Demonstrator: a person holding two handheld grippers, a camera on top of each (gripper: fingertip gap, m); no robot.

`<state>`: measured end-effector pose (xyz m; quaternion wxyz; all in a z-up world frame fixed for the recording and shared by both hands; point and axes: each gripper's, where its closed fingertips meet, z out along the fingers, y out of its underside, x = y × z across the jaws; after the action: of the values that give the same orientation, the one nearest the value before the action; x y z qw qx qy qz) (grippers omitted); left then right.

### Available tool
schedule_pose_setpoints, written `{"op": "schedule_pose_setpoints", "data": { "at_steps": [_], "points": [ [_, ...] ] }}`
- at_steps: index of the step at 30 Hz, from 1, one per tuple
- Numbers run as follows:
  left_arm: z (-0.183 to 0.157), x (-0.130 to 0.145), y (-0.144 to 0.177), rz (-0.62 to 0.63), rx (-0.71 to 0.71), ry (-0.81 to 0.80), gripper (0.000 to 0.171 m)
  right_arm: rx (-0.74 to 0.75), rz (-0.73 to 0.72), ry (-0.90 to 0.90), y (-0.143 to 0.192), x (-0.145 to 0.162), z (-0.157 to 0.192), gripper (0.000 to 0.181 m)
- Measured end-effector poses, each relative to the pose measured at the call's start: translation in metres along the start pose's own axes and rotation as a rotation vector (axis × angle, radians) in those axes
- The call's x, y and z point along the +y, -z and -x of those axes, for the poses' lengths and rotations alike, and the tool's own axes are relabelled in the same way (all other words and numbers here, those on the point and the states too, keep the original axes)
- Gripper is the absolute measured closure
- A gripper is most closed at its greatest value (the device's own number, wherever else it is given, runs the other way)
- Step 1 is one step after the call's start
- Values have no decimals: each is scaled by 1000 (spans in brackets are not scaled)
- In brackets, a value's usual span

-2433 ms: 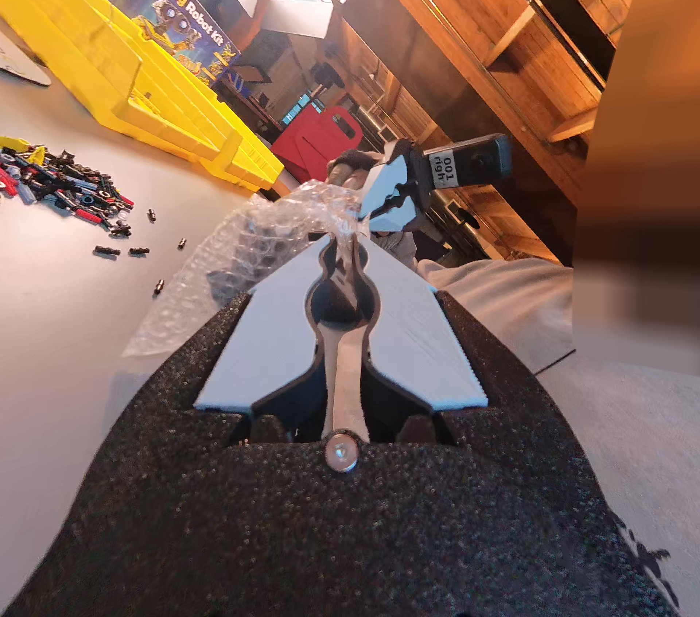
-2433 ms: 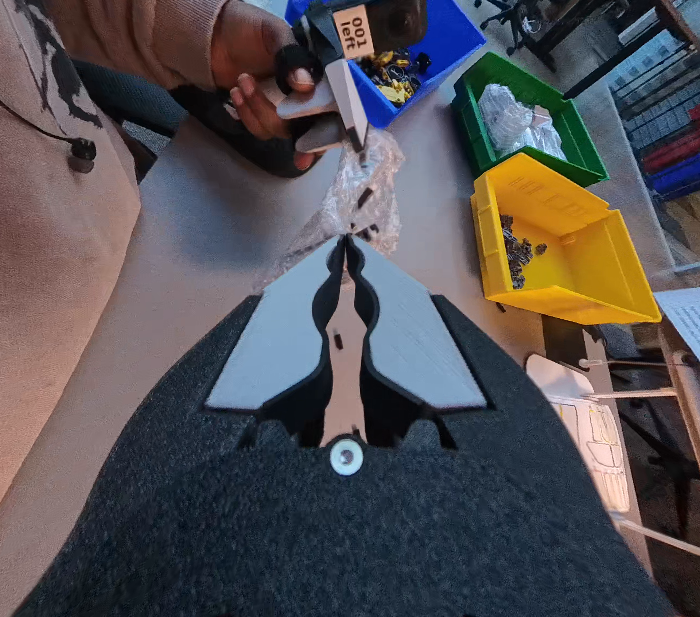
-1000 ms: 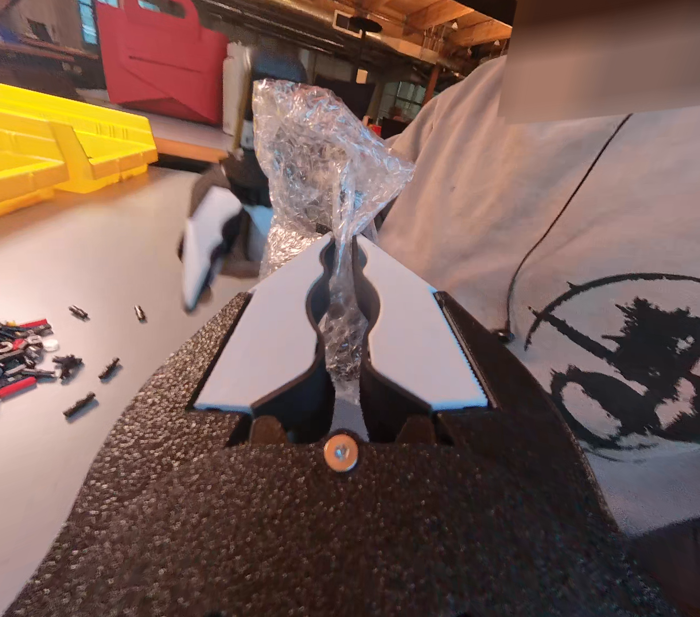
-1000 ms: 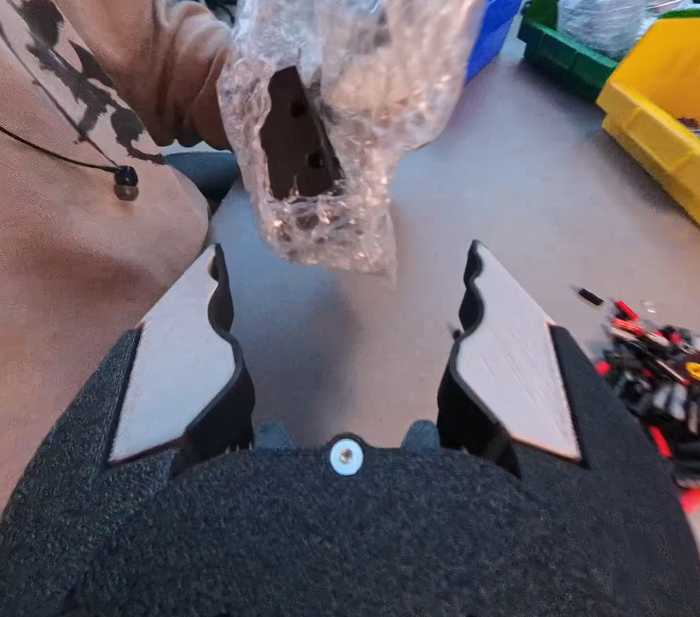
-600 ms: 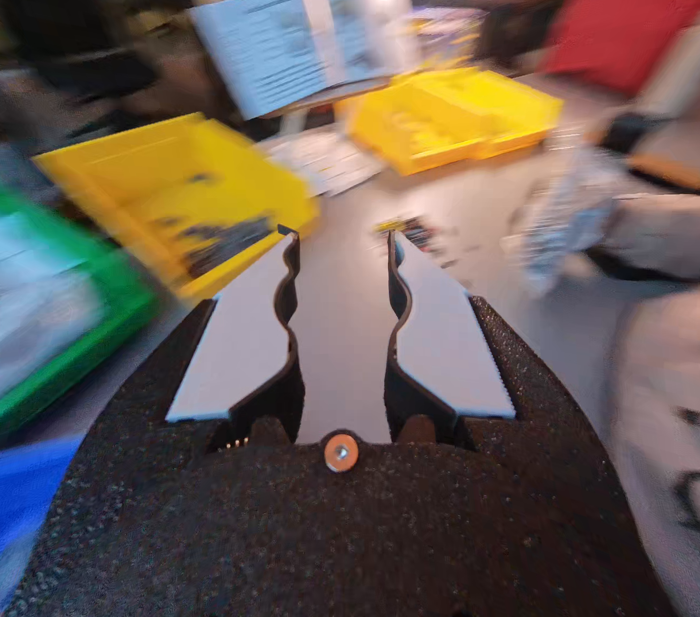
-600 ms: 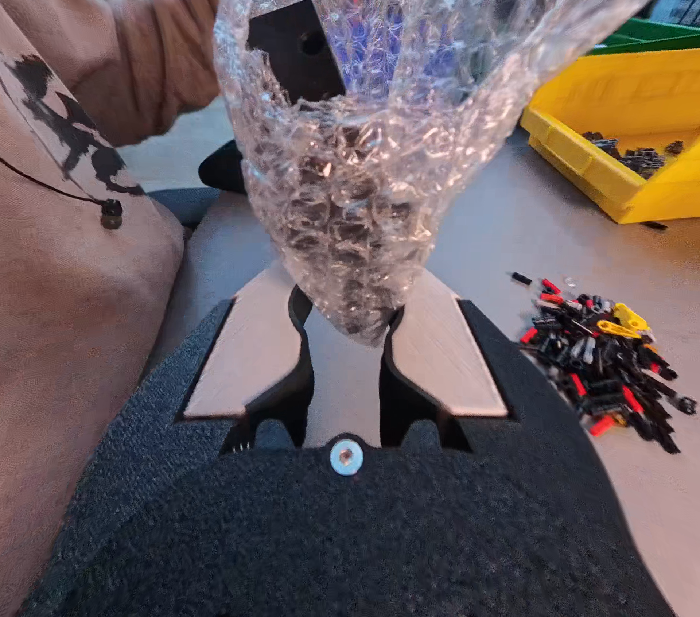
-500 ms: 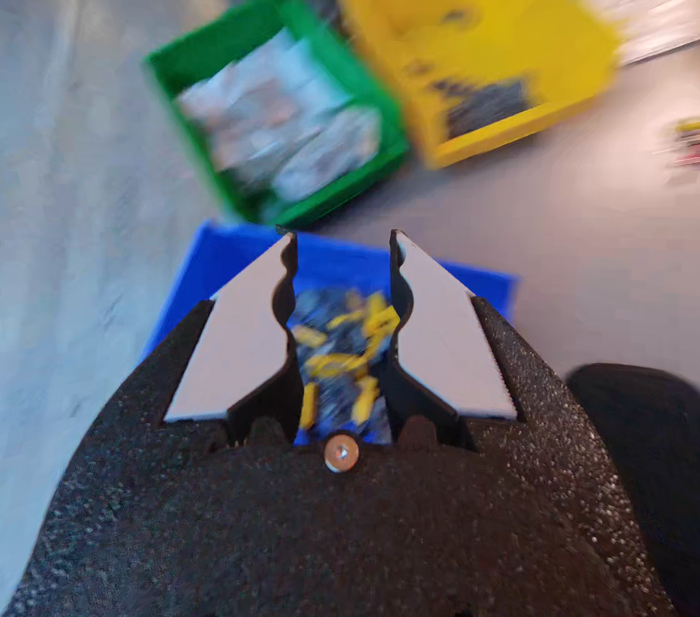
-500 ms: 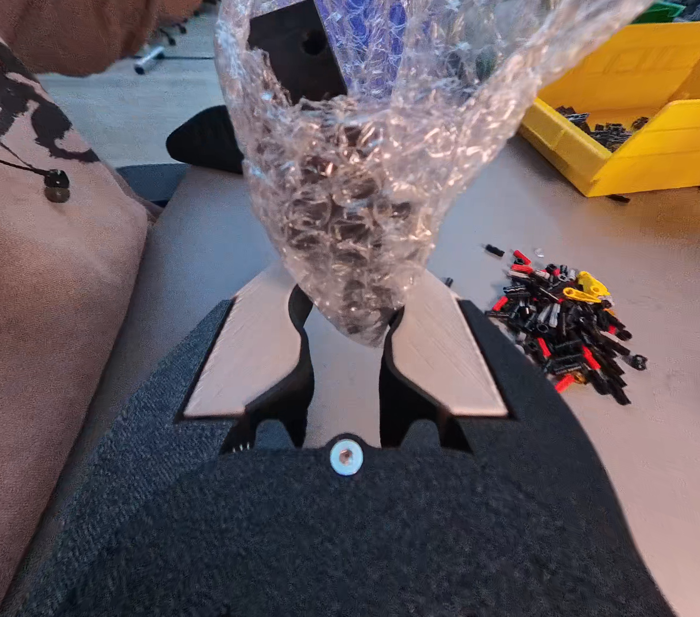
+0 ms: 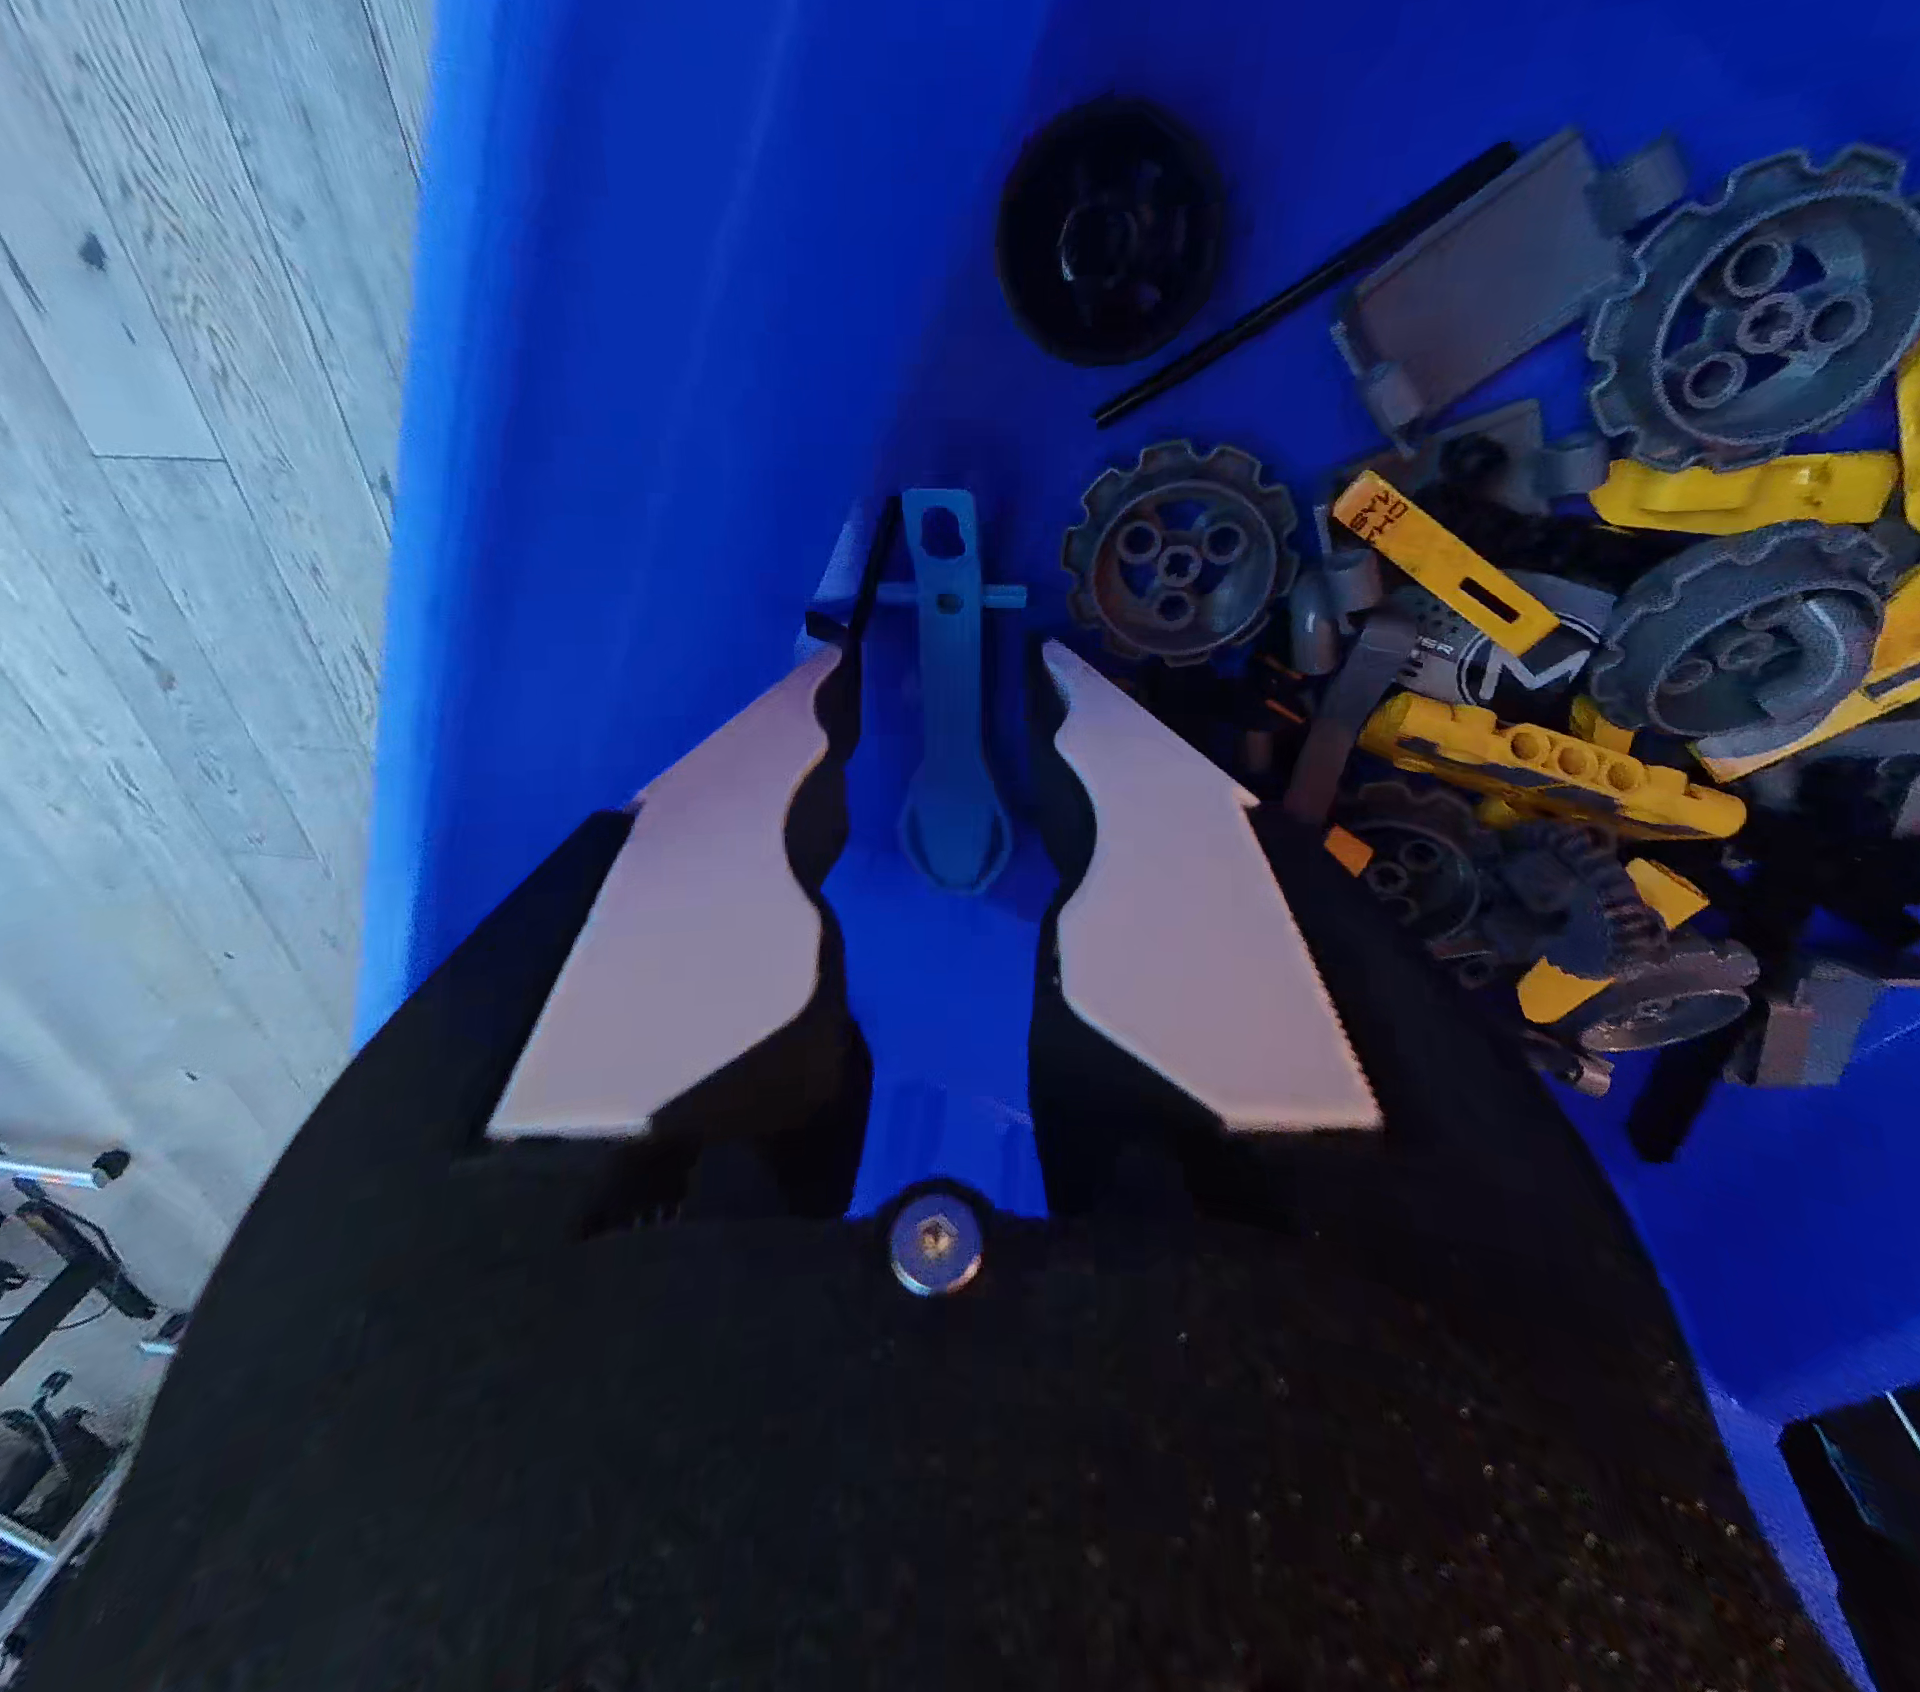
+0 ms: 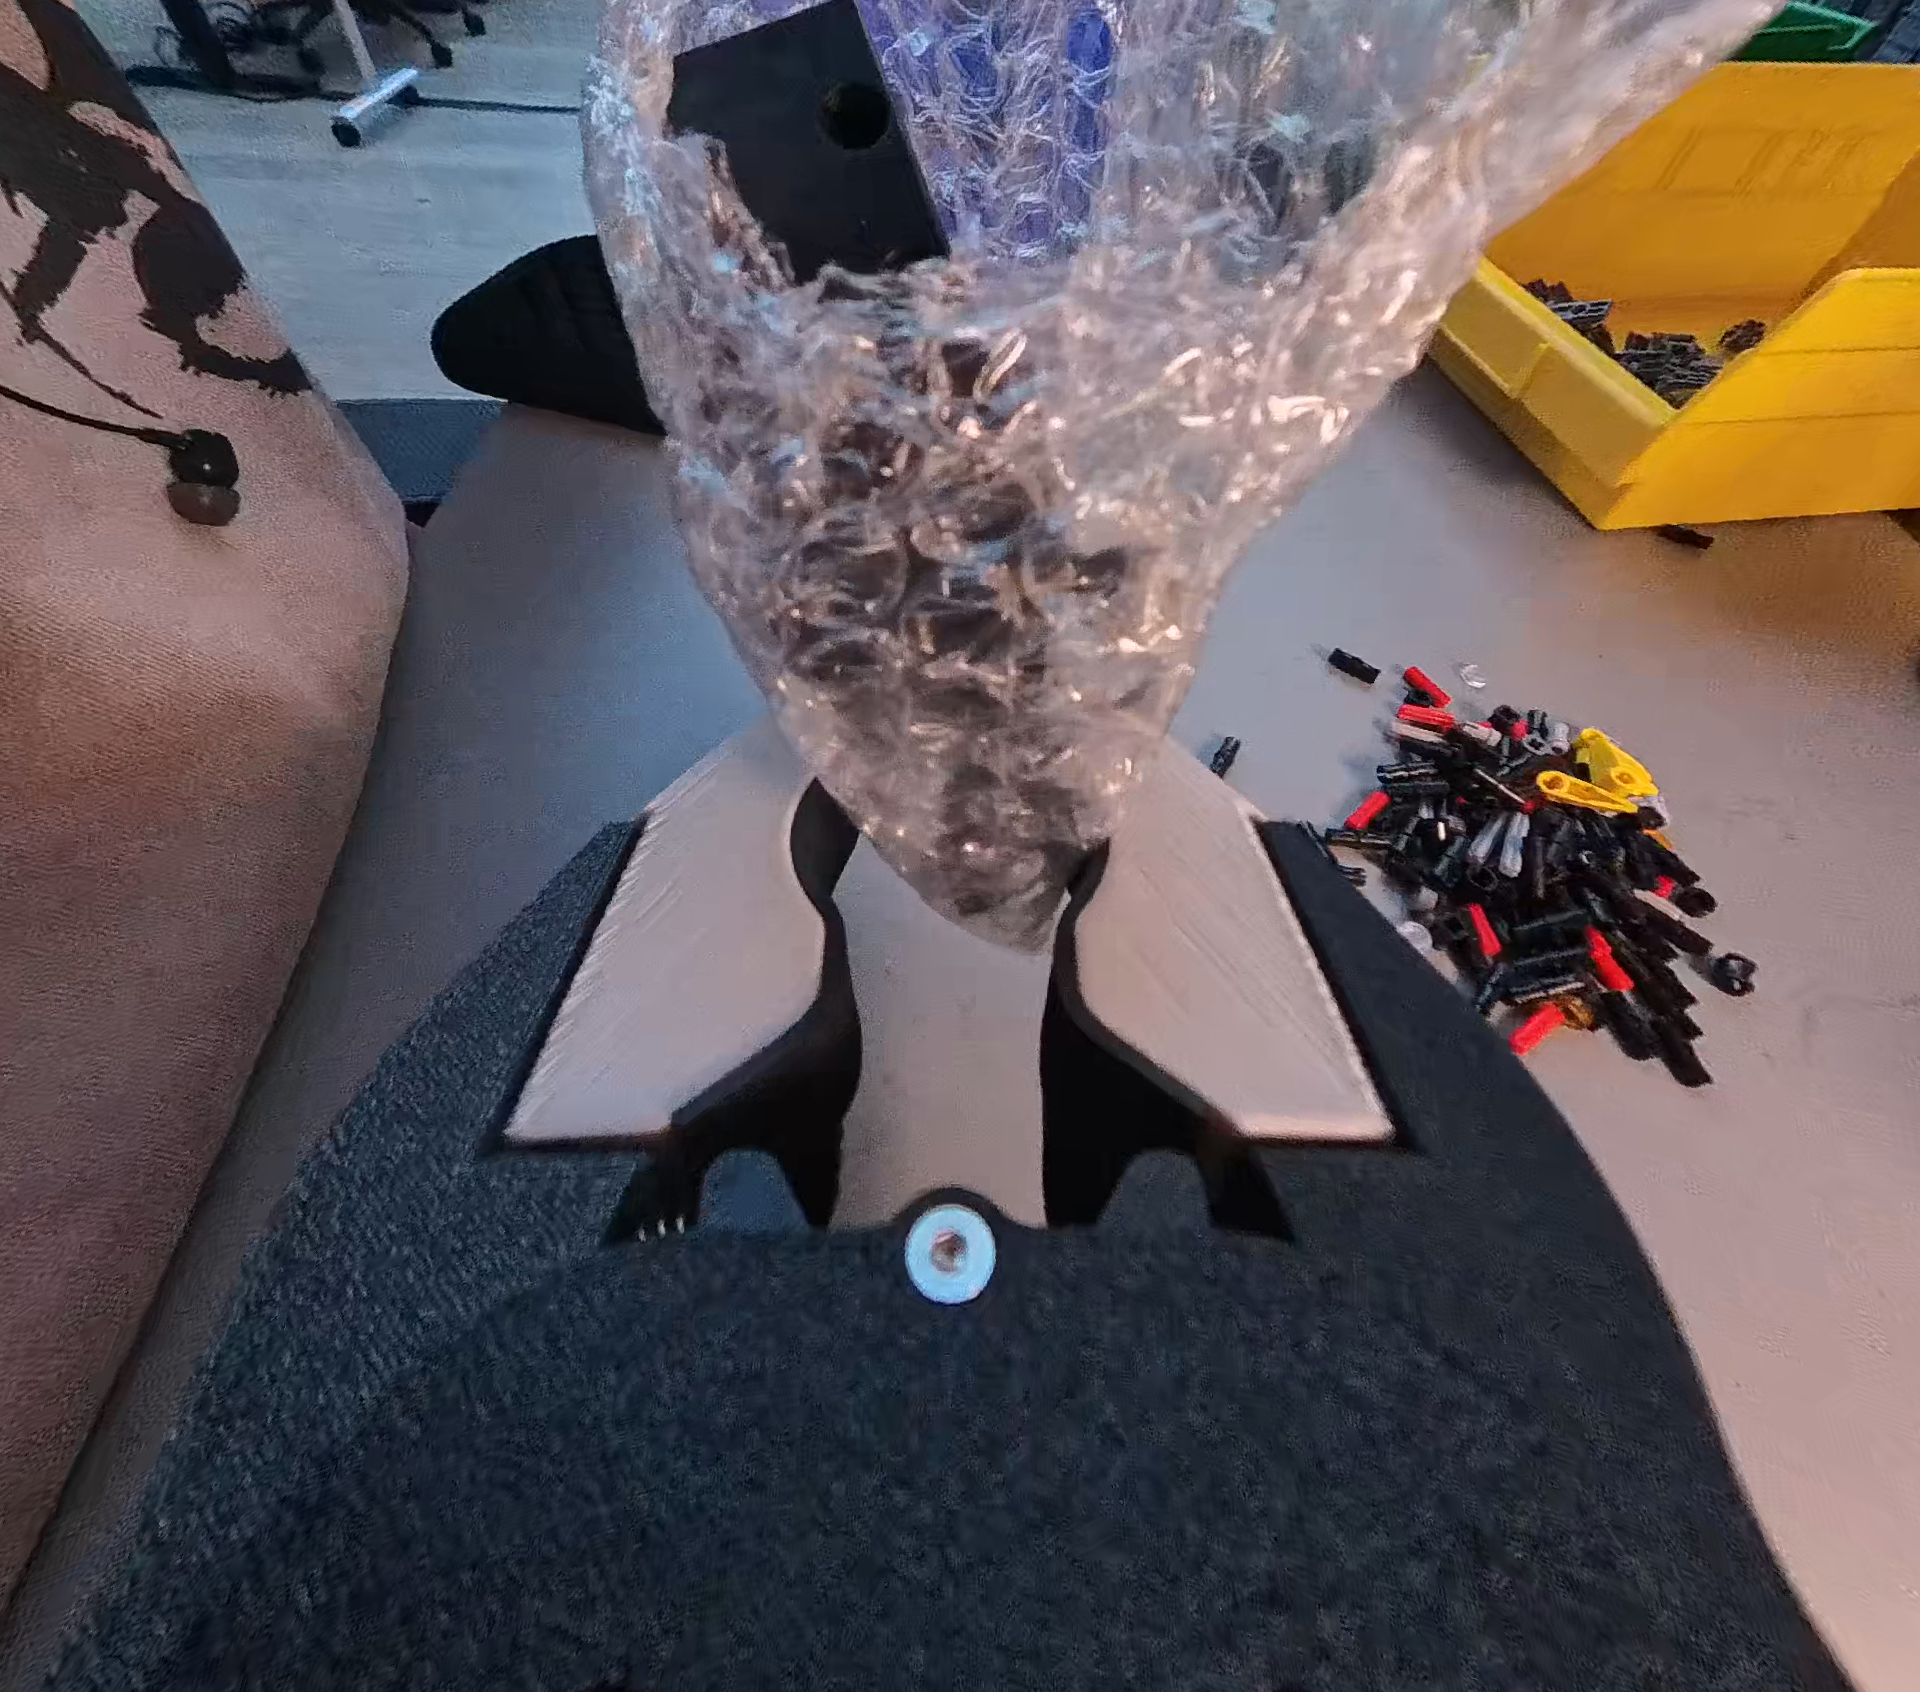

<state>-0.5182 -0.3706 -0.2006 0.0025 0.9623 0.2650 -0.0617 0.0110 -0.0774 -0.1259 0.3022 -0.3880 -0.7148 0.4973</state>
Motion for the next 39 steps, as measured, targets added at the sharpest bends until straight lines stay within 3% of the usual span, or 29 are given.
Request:
{"op": "schedule_pose_setpoints", "data": {
  "at_steps": [4, 9, 14, 19, 23, 28, 32, 35, 39],
  "points": [
    [-5, 1, -6, 26, 34, -1, 160, 0, -3, -7, 0, 0, -2, 151],
    [-7, -4, 3, -4, 2, -52, 161, 0, 3, -12, 2, 3, -3, 152],
    [-10, -16, 63, -191, -21, -85, 161, 19, 14, -13, 4, 6, -7, 152],
    [-25, -35, 134, -483, -12, -95, 161, 61, 70, -15, 1, 17, -12, 152],
    [-114, -58, 193, -799, 215, -227, 161, 93, 118, 10, -1, 26, -14, 152],
    [-278, -58, 261, -1149, 602, -471, 161, 125, 166, 34, -8, 33, -16, 152],
    [-406, -26, 296, -1297, 982, -641, 161, 113, 193, 11, -15, 39, -13, 152],
    [-483, 2, 314, -1350, 1215, -748, 161, 114, 219, 13, -17, 44, -13, 152],
    [-557, 23, 313, -1381, 1335, -863, 161, 88, 230, 6, -19, 47, -8, 152]
  ]
}}
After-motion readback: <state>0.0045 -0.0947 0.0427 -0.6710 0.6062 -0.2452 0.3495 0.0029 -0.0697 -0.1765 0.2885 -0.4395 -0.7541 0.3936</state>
